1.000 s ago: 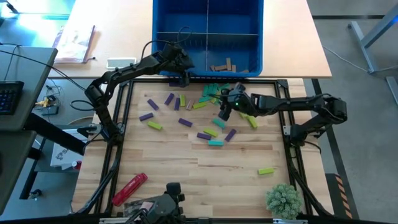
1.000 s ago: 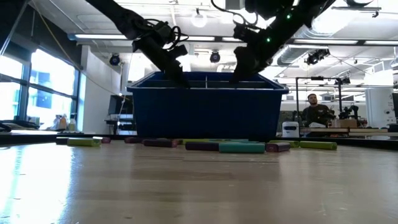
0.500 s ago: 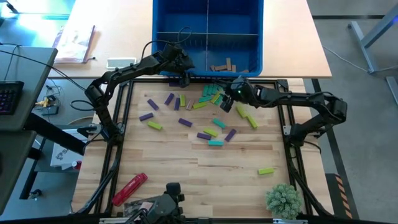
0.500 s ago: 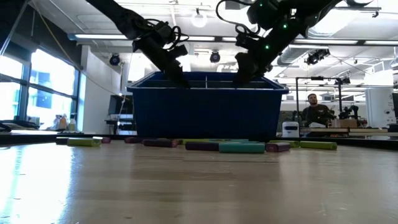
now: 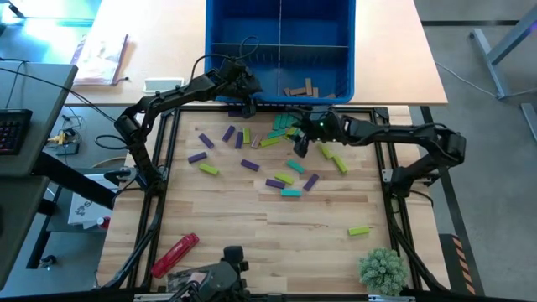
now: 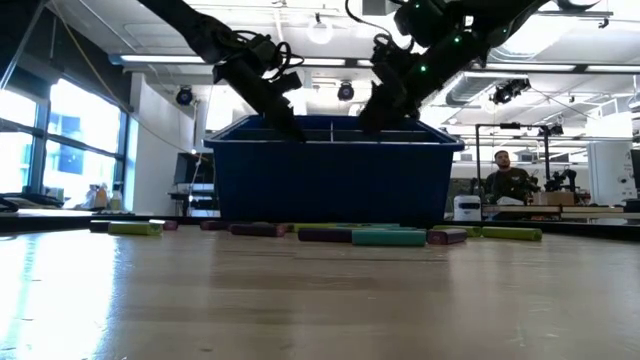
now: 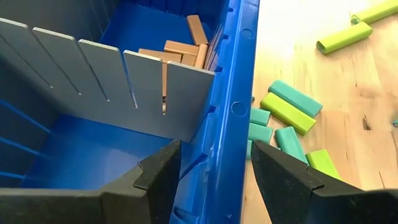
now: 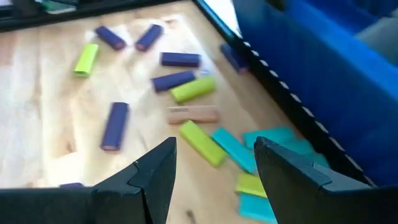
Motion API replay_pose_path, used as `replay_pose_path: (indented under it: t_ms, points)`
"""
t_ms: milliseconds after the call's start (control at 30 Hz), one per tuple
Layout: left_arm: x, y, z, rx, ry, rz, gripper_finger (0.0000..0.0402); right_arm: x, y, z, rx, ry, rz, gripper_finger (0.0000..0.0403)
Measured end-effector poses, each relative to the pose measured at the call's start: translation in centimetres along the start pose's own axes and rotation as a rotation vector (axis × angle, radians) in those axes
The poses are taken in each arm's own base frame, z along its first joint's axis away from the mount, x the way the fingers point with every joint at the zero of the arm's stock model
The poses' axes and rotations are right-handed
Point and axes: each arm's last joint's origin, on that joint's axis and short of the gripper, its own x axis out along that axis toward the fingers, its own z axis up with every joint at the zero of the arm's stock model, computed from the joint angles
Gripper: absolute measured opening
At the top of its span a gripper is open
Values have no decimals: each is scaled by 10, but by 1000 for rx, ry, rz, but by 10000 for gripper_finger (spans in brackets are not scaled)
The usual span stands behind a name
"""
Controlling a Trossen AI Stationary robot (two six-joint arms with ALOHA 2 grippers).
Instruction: Sort blocks
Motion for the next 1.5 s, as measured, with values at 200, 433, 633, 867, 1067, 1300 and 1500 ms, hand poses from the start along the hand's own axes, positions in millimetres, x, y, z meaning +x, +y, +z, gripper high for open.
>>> replay_pose_path:
  t_ms: [200, 433, 633, 867, 1067, 1300, 1500]
  points:
    - [0, 1, 0, 1, 17, 22, 180, 22, 20, -7, -2, -2, 52, 201]
    - [0, 0, -1, 5, 26, 21, 180, 40, 48, -16, 2, -10, 115, 201]
    - [0, 0, -1, 4, 27, 21, 180, 53, 67, -26, -28, 5, 154, 201]
    - [0, 0, -1, 4, 26, 20, 180, 56, 77, -30, -39, 5, 120, 201]
    - [0, 0, -1, 4, 26, 20, 180, 57, 77, -28, -42, -35, 52, 201]
    - [0, -2, -1, 6, 32, 11, 180, 94, 83, -43, 26, -147, 11, 201]
    - [0, -3, -1, 5, 42, 3, 180, 127, 87, -57, 168, -258, -48, 201]
